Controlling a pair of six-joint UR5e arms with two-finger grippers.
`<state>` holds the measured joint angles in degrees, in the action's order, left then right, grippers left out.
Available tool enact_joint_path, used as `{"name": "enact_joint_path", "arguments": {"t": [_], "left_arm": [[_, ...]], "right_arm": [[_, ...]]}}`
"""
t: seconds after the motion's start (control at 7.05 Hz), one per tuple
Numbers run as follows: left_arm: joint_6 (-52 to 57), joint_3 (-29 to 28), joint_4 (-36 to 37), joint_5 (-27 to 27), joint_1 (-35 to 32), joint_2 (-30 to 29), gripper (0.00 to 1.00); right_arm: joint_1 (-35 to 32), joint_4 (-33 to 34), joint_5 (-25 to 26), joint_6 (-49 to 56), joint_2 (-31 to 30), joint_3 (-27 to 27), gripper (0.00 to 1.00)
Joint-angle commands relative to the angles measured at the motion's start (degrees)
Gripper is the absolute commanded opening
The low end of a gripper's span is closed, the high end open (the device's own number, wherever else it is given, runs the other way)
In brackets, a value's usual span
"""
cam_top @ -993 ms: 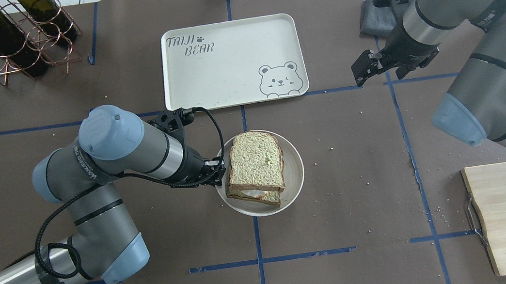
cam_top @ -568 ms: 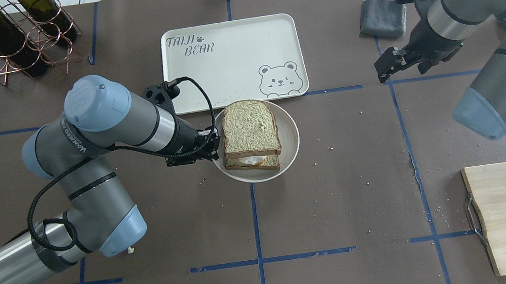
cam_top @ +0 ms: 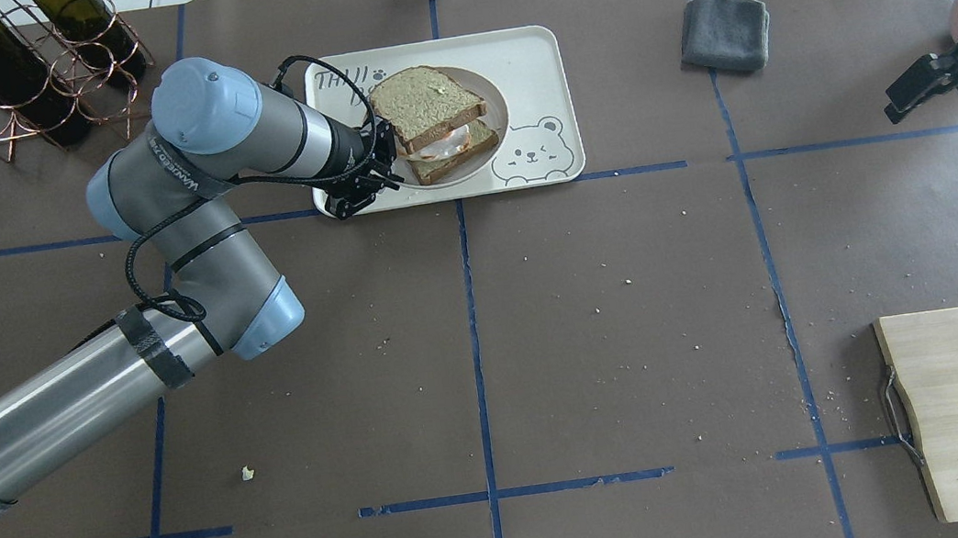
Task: Make sandwich and place on tray
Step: 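Slide the plate with the left gripper onto the bear tray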
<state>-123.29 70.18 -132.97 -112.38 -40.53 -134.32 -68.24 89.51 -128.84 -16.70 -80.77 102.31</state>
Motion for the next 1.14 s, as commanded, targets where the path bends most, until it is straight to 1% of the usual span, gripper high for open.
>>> {"name": "enact_joint_path", "arguments": {"t": [0.0,0.14,0.43,0.57,0.71,0.85,0.99], "left_arm": [[-4.50,-7.41,-3.52,5.32,-0.17,-3.92,0.00],[-4.51,-8.91,-3.96,6.20,-0.08,-4.88,0.00],[-4.77,-9.63,-3.97,6.21,0.01,-5.51,0.00],[-4.07,-9.37,-4.75,6.21,0.01,-5.25,0.59],[-1.11,-6.58,-5.02,6.21,0.36,-2.98,1.00],[4.23,-0.72,-4.93,6.12,0.19,1.83,1.00],[6.46,2.38,-4.58,5.77,0.10,4.74,1.00]], "right_arm": [[-4.61,1.88,-0.88,6.83,-0.27,-3.16,1.00],[-5.67,3.46,-1.58,8.33,-0.01,-3.34,1.00],[-6.56,3.57,-1.94,8.35,0.17,-4.31,1.00],[-6.64,3.65,-2.03,8.35,0.17,-4.31,1.00],[-6.73,3.65,-2.11,8.35,0.17,-4.31,1.00],[-6.73,3.65,-2.29,8.35,0.17,-4.31,1.00],[-6.91,3.65,-2.29,8.35,0.17,-4.31,1.00]]}}
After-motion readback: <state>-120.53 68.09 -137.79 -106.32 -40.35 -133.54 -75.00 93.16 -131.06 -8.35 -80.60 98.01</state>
